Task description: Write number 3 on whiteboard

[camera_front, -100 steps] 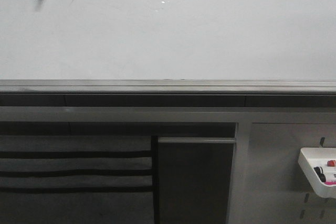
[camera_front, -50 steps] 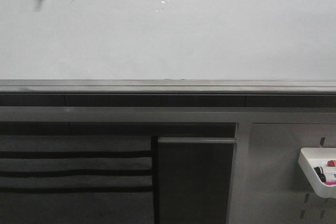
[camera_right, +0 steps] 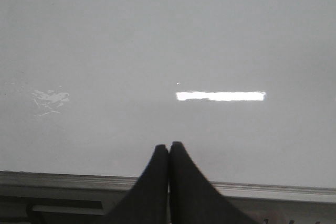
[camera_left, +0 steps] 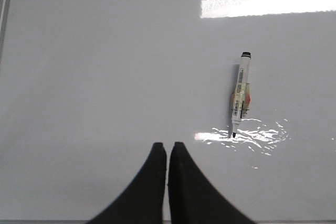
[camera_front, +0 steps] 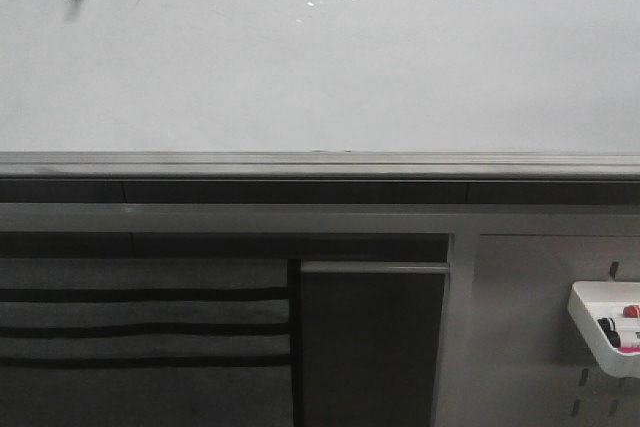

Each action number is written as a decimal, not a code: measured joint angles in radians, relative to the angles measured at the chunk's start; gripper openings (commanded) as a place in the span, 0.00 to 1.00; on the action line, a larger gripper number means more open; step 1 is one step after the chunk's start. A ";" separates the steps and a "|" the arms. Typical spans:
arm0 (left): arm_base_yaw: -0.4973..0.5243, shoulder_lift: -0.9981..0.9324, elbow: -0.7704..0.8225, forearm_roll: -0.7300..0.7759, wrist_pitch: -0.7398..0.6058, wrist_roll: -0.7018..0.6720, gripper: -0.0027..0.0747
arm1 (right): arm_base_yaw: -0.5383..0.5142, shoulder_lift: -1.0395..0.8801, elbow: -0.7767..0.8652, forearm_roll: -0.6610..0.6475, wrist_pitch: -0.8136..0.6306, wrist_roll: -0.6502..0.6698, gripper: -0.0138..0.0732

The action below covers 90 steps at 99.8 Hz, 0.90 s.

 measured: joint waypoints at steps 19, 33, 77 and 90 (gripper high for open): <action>0.000 0.000 0.000 0.023 0.000 0.000 0.55 | 0.000 0.000 0.000 0.000 0.000 0.000 0.58; 0.000 0.000 0.000 0.030 0.000 0.000 0.79 | 0.000 0.000 0.000 0.000 -0.004 0.000 0.73; 0.000 0.000 0.000 0.003 0.000 0.000 0.79 | 0.000 0.000 0.000 0.000 -0.028 0.000 0.73; -0.021 0.009 0.000 -0.021 0.002 0.000 0.79 | 0.000 0.000 0.007 0.000 -0.032 0.000 0.73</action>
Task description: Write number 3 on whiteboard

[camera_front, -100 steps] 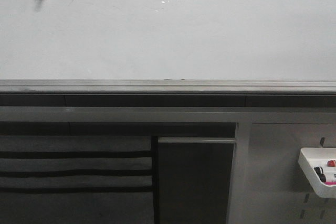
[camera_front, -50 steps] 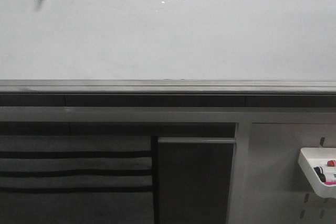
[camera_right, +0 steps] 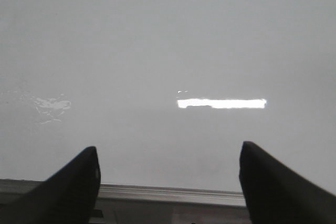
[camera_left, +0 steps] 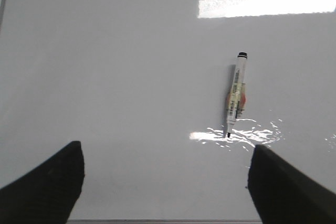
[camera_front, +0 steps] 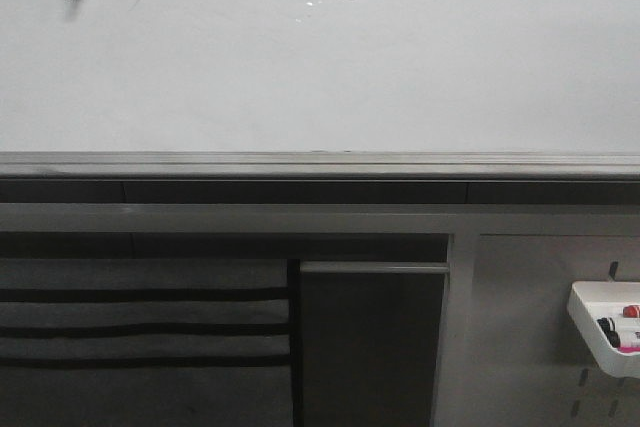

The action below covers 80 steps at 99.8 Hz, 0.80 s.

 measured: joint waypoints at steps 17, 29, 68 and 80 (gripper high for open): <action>-0.093 0.067 0.000 -0.005 0.000 0.015 0.79 | 0.000 0.031 0.002 0.000 0.022 -0.008 0.73; -0.166 0.176 -0.008 -0.005 0.002 0.052 0.79 | 0.010 0.081 -0.044 0.000 0.056 -0.072 0.73; -0.264 0.710 -0.133 0.030 -0.189 0.095 0.79 | 0.212 0.243 -0.128 0.009 0.103 -0.194 0.73; -0.264 0.867 -0.207 0.039 -0.249 0.097 0.79 | 0.245 0.261 -0.128 0.011 0.101 -0.198 0.73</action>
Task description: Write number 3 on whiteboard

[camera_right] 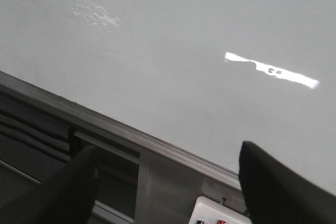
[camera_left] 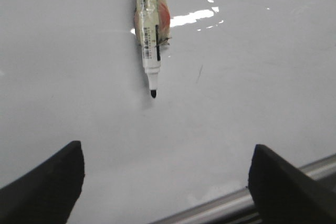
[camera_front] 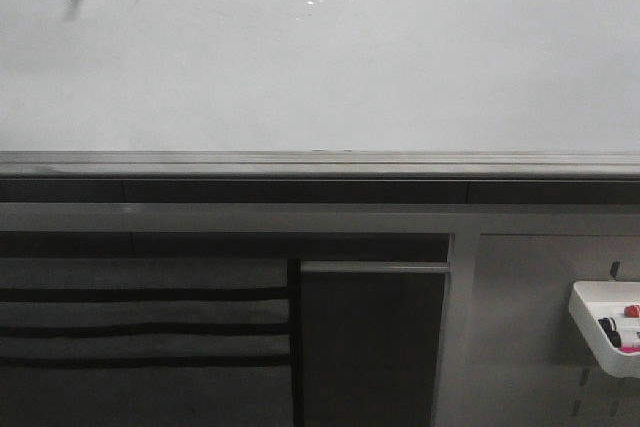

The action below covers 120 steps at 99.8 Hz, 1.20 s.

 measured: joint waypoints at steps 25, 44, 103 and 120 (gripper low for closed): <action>-0.002 0.251 -0.178 0.029 -0.042 0.000 0.79 | 0.007 0.002 0.000 0.000 -0.011 -0.001 0.73; -0.002 0.346 -0.261 0.040 -0.050 0.001 0.72 | 0.007 0.002 0.000 0.000 -0.011 -0.001 0.73; 0.018 0.374 -0.290 -0.003 -0.070 0.004 0.45 | 0.007 0.002 0.000 0.000 -0.016 -0.001 0.73; 0.036 0.374 -0.290 -0.019 -0.072 0.004 0.45 | 0.007 0.002 0.000 0.000 -0.019 -0.001 0.73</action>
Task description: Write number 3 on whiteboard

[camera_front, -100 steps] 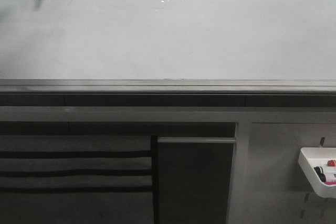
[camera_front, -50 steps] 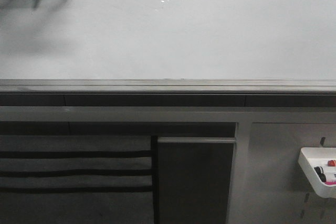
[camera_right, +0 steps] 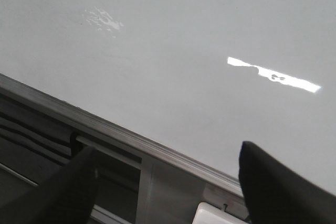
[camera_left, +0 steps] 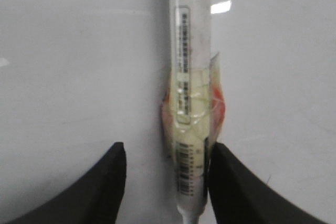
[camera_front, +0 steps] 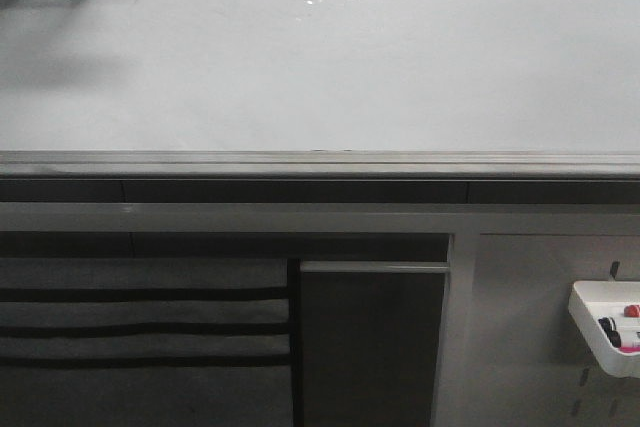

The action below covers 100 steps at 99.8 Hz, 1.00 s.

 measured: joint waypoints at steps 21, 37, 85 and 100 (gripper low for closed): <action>0.000 0.002 0.000 0.004 0.002 0.000 0.45 | 0.000 0.000 0.000 0.000 -0.008 0.000 0.73; 0.000 0.009 0.000 0.019 0.002 0.000 0.43 | 0.000 0.000 0.000 0.000 -0.023 0.000 0.73; -0.010 0.022 -0.002 0.025 0.000 0.000 0.09 | 0.000 0.000 0.000 0.002 -0.031 0.000 0.73; -0.012 0.022 -0.002 0.026 0.006 0.000 0.01 | 0.000 0.000 0.000 0.010 -0.032 0.000 0.73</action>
